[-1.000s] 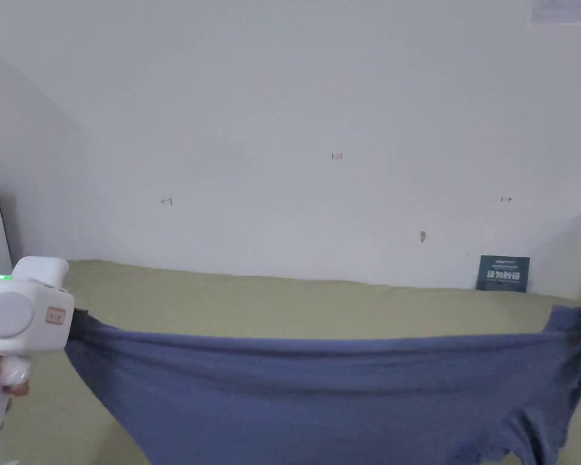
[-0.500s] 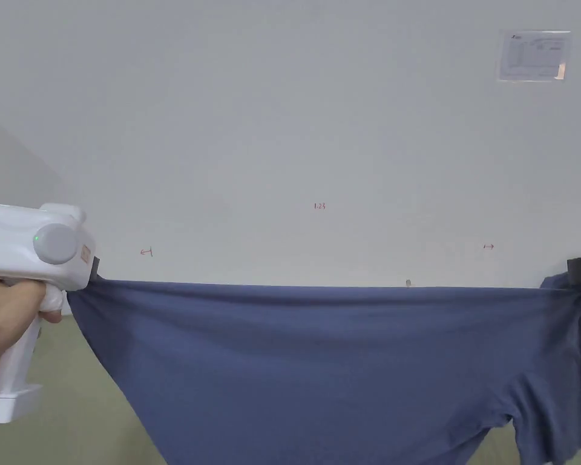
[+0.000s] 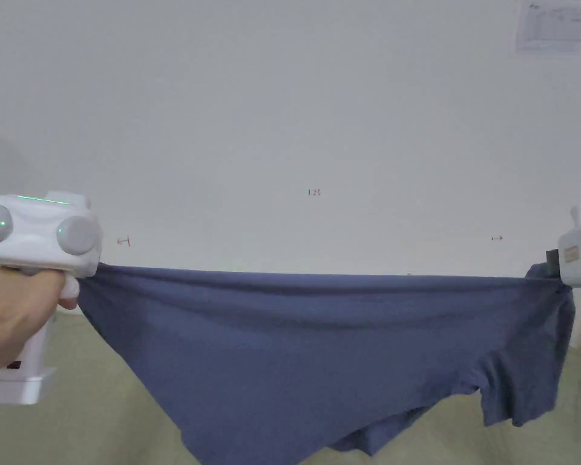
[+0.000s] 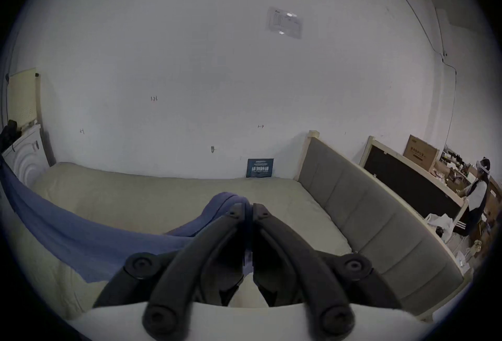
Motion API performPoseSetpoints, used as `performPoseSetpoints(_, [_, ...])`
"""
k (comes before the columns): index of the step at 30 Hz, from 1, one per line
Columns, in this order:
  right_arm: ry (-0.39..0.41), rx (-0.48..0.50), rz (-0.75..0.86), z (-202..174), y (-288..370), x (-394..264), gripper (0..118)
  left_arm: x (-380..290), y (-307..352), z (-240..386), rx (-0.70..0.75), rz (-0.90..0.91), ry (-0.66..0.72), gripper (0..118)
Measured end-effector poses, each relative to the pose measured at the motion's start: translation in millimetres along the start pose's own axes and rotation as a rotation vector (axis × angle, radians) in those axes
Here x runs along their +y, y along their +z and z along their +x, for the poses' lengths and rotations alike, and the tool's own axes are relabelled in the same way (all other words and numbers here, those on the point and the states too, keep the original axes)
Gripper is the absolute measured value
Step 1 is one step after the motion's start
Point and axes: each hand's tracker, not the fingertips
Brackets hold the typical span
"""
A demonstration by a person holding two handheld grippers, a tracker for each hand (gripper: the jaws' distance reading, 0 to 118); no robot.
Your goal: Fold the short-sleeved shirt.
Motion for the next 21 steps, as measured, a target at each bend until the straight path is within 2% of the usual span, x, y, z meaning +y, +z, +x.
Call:
performPoseSetpoints(1, [-0.002,0.006,-0.015,-3.5,-6.7,-11.9,3,-11.2,-8.6,1.8,-0.002,-0.034,0.003,0])
performPoseSetpoints(4, [0.058,-0.01,-0.076,-14.8,-22.5,-54.4,3,-49.5,-31.2,8.4,-0.033,-0.111,-0.033,0])
performPoseSetpoints(7, [0.045,0.009,-0.161,-18.8,-31.5,-100.7,3,-90.6,-45.8,15.0,-0.028,-0.156,-0.076,0])
performPoseSetpoints(11, [0.037,0.037,-0.228,-14.1,-26.2,-159.4,3,-148.7,-43.7,12.6,-0.085,-0.211,-0.067,0])
performPoseSetpoints(16, [0.007,0.069,-0.279,7.6,13.2,-222.1,3,-215.8,-15.4,-3.9,-0.11,-0.258,-0.103,0])
performPoseSetpoints(18, [-0.028,0.095,-0.294,19.4,37.0,-240.9,3,-236.7,1.9,-15.4,-0.126,-0.279,-0.098,0])
performPoseSetpoints(21, [-0.004,0.122,-0.309,34.7,79.0,-267.3,3,-268.3,26.0,-37.7,-0.146,-0.3,-0.08,0])
